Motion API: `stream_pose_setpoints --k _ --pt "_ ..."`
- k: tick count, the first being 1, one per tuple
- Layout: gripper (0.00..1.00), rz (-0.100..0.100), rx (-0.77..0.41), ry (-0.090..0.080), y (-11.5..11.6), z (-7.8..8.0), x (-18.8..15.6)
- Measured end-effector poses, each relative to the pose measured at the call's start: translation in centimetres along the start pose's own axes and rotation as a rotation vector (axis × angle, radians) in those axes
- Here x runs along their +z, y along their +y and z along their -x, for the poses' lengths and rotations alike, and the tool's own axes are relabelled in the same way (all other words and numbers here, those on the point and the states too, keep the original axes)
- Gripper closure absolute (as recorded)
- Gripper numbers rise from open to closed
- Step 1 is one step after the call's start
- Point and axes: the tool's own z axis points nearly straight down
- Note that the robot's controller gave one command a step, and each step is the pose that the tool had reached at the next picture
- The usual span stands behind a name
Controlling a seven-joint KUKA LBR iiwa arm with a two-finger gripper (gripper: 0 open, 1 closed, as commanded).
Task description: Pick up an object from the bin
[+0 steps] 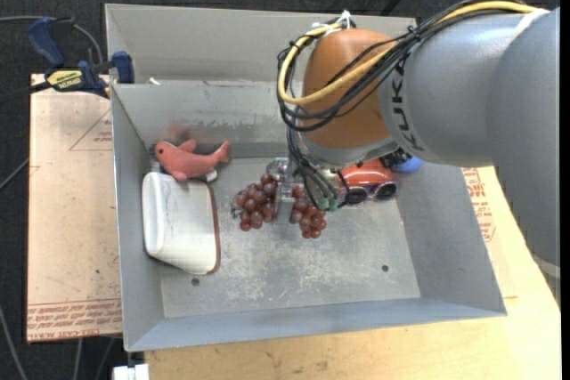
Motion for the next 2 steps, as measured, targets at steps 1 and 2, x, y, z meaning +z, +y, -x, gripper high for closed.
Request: stream_pose_setpoints --k 1,2 --pt "1.00 0.000 0.000 0.000 0.0 0.0 0.0" --pt "1.00 0.001 -0.009 -0.002 0.1 -0.2 -8.6"
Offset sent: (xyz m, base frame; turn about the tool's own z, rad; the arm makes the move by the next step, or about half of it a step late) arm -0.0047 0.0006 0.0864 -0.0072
